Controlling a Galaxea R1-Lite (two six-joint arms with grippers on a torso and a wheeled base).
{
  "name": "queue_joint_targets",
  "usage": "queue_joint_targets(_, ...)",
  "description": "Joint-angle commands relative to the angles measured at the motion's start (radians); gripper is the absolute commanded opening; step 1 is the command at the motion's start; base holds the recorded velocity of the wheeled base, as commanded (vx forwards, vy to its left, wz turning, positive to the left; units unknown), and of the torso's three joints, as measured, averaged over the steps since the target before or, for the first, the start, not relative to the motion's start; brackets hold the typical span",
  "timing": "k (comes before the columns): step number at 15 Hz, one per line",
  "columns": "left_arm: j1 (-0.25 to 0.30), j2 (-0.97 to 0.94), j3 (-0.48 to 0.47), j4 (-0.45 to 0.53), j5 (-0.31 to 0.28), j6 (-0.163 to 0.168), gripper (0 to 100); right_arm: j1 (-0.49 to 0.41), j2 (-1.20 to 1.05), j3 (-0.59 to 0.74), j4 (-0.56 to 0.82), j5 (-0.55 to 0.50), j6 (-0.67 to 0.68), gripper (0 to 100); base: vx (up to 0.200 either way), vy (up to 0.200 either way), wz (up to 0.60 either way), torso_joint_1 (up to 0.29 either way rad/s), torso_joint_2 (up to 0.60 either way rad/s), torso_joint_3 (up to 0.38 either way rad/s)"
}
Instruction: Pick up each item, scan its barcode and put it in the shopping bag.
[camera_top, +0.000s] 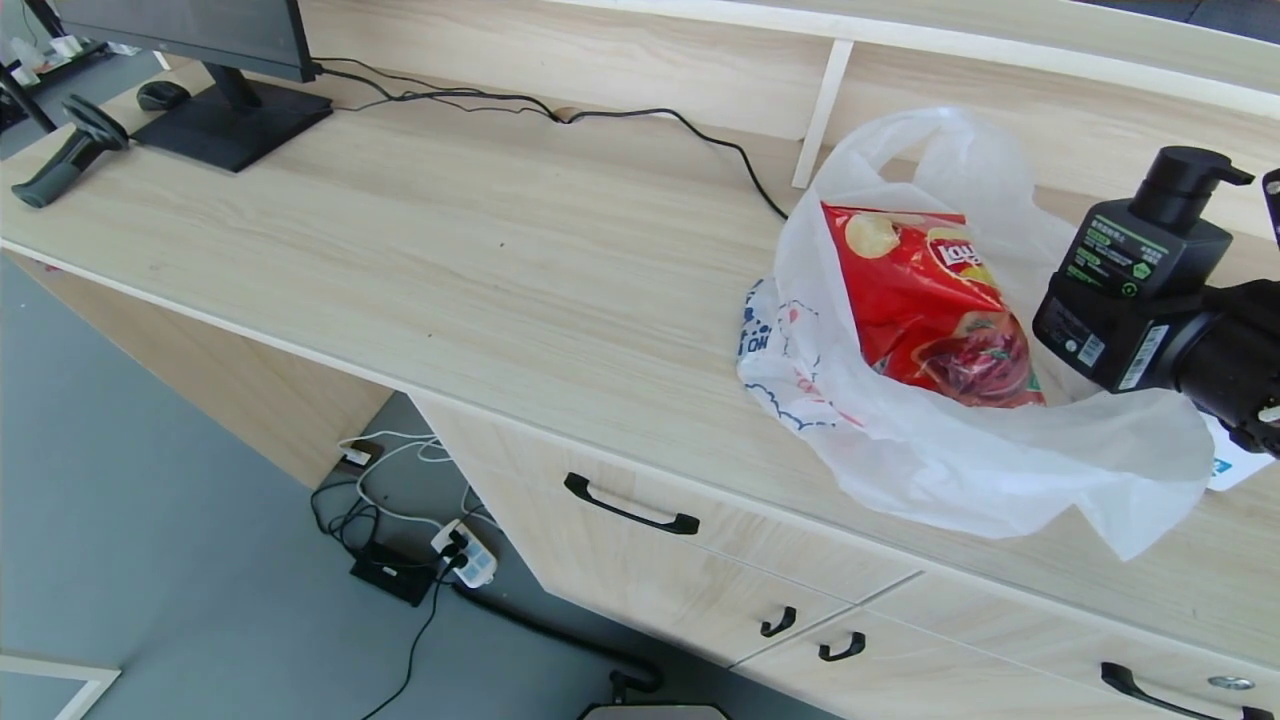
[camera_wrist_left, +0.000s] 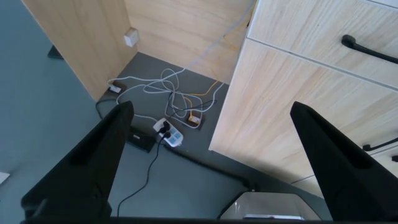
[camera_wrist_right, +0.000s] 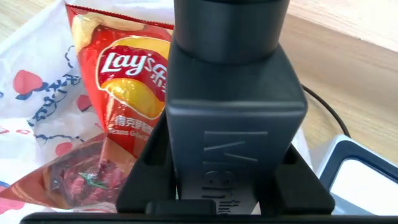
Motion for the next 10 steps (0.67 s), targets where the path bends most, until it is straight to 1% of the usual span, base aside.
queue_joint_targets(1, 0.000, 0.002, 0.000, -0.001, 0.000, 0.000, 100, -0.023, 0.019, -0.003, -0.001, 0.000, -0.002, 0, 0.000, 0.000, 0.00, 0.000, 0.00, 0.000)
queue_joint_targets(4, 0.000, 0.002, 0.000, -0.001, 0.000, 0.000, 100, -0.026, 0.052, -0.001, -0.003, 0.000, -0.005, 0, 0.000, 0.000, 0.00, 0.000, 0.00, 0.000)
queue_joint_targets(7, 0.000, 0.002, 0.000, -0.001, 0.000, 0.000, 100, -0.033, 0.085, -0.057, -0.003, 0.000, -0.007, 0, 0.000, 0.000, 0.00, 0.000, 0.00, 0.000)
queue_joint_targets(10, 0.000, 0.002, 0.000, -0.001, 0.000, 0.000, 100, -0.033, 0.088, -0.067, -0.003, 0.000, -0.057, 0, 0.000, 0.000, 0.00, 0.000, 0.00, 0.000)
